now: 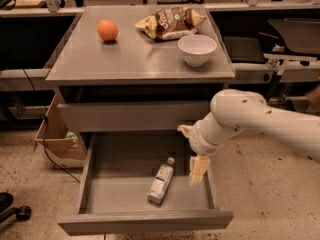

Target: Pick blue plastic bottle from middle drawer and place on counter

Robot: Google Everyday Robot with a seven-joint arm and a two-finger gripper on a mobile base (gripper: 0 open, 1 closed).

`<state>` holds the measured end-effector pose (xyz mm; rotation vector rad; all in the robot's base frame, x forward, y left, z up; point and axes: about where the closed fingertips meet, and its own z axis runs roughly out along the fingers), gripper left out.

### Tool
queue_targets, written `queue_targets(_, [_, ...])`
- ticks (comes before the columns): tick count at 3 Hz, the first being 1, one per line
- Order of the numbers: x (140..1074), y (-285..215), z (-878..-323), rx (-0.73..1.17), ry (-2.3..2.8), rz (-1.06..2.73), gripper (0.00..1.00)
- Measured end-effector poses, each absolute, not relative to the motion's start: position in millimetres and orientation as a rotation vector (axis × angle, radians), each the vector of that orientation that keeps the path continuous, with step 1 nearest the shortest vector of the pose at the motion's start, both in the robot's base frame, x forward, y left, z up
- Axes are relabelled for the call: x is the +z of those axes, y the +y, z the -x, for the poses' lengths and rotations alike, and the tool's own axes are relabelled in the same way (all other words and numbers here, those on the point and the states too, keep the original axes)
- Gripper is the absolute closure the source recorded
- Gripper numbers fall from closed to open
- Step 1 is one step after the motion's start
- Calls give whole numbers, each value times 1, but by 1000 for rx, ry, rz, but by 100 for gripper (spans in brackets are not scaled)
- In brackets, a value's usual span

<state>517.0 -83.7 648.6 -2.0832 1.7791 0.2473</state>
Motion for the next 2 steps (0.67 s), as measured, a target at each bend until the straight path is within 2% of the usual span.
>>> queue_targets(2, [571, -55, -536, 201, 1712, 2106, 0])
